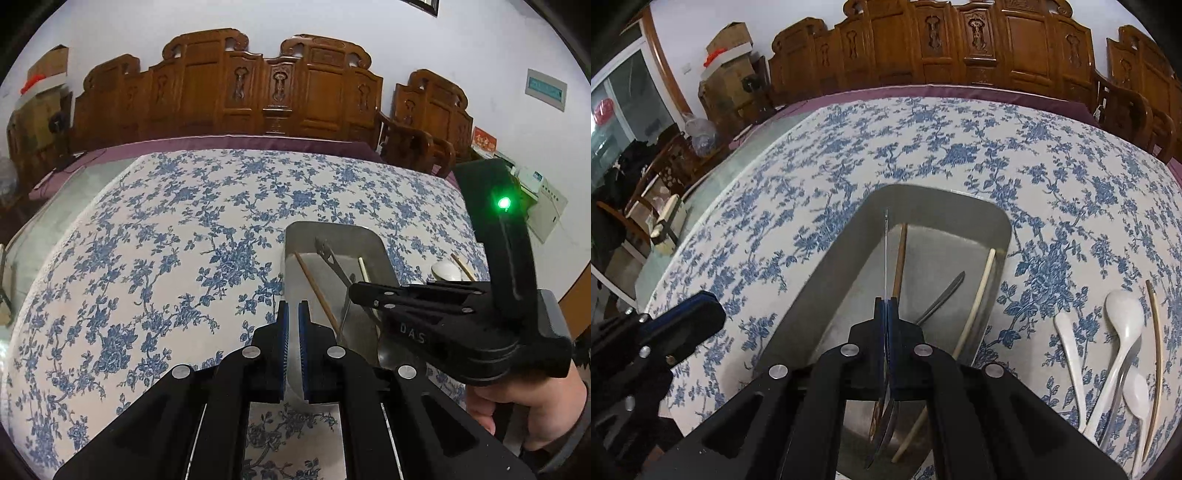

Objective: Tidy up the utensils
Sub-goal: 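Lower both metal spoons into the grey tray and open both tools, then grasp a white plastic spoon from the pile with the right tool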

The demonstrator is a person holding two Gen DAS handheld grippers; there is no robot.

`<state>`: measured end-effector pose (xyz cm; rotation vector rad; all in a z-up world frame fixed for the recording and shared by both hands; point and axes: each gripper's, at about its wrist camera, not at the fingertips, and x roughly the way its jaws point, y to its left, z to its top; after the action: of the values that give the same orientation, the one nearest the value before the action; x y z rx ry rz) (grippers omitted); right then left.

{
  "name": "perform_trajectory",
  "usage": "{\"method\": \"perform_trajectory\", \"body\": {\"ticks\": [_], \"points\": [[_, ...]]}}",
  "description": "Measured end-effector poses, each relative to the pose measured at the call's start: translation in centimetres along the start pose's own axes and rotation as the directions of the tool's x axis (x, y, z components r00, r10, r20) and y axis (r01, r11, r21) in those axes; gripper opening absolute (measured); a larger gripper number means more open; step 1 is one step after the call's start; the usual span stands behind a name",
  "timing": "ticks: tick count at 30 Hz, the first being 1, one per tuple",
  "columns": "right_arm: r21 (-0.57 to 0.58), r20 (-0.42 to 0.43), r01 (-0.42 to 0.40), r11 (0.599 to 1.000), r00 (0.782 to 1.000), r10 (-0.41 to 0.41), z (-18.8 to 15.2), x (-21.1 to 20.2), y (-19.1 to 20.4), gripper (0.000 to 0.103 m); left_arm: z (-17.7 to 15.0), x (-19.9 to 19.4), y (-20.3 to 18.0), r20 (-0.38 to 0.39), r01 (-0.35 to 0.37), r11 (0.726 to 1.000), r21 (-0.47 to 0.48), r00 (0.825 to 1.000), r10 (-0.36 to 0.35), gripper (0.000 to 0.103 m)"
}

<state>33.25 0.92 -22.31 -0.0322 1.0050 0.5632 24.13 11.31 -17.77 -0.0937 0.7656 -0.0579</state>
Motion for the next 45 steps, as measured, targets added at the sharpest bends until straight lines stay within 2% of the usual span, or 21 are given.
{"method": "perform_trajectory", "body": {"ticks": [4,10,17,20,21,22,23,27,30,35,39,40,41,43,45], "points": [[-0.013,-0.002,-0.023,1.0,1.0,0.023,-0.3,-0.2,-0.4,0.006,-0.3,0.3,-0.2,-0.013,-0.003,1.0,0.009,1.0,0.003,0.003],[-0.081,0.041,0.004,0.997,0.999,0.0,-0.5,-3.0,-1.6,0.006,-0.7,0.0,-1.2,-0.011,0.005,0.999,0.037,1.0,-0.005,0.003],[-0.098,0.076,0.082,0.992,0.994,-0.074,-4.8,-8.1,-6.7,0.006,-1.3,-0.8,-3.4,0.0,0.033,0.997,0.075,0.999,-0.033,0.003],[-0.101,0.062,0.136,0.986,0.99,-0.13,-7.1,-9.7,-9.4,0.006,-1.5,-1.2,-4.4,0.001,0.047,0.995,0.09,0.999,-0.048,0.016],[-0.102,0.059,0.154,0.983,0.987,-0.148,-7.8,-10.1,-10.3,0.007,-1.6,-1.3,-4.7,0.005,0.051,0.994,0.094,0.999,-0.052,0.025],[-0.105,0.056,0.17,0.98,0.985,-0.165,-8.3,-10.4,-11.1,0.014,-1.7,-1.5,-5.0,0.01,0.056,0.994,0.098,0.998,-0.057,0.029],[-0.109,0.053,0.201,0.974,0.979,-0.196,-8.9,-10.7,-12.2,0.018,-1.7,-1.7,-5.4,0.015,0.063,0.993,0.104,0.998,-0.065,0.03],[-0.103,0.024,0.254,0.962,0.967,-0.253,-9.9,-10.3,-15.6,0.019,-1.9,-2.3,-6.2,0.032,0.062,0.991,0.116,0.997,-0.066,0.036],[-0.084,-0.012,0.253,0.964,0.967,-0.255,-10.2,-9.4,-17.7,0.027,-2.0,-2.7,-6.5,0.038,0.06,0.992,0.112,0.997,-0.065,0.042],[-0.061,-0.081,0.225,0.972,0.97,-0.23,-11.1,-8.0,-19.8,0.027,-2.3,-3.1,-7.2,0.04,0.044,0.991,0.128,0.998,-0.049,0.042],[-0.078,-0.094,0.216,0.973,0.97,-0.223,-11.3,-7.6,-20.0,0.027,-2.5,-3.2,-8.7,0.026,0.054,0.986,0.157,0.998,-0.059,0.042],[-0.083,-0.095,0.218,0.972,0.97,-0.225,-11.3,-7.6,-19.9,0.022,-2.6,-3.2,-9.1,0.017,0.064,0.985,0.158,0.998,-0.068,0.042],[-0.09,-0.096,0.21,0.973,0.971,-0.219,-11.4,-7.6,-19.8,0.009,-2.7,-3.2,-9.6,0.007,0.074,0.984,0.161,0.997,-0.076,0.042],[-0.136,-0.081,0.234,0.963,0.966,-0.246,-11.7,-8.0,-18.9,0.008,-3.1,-3.3,-10.8,-0.007,0.078,0.981,0.179,0.997,-0.078,0.042],[-0.125,-0.073,0.209,0.97,0.973,-0.219,-11.9,-8.9,-18.5,0.008,-3.4,-3.3,-12.0,-0.013,0.075,0.976,0.204,0.997,-0.074,0.042]]}}
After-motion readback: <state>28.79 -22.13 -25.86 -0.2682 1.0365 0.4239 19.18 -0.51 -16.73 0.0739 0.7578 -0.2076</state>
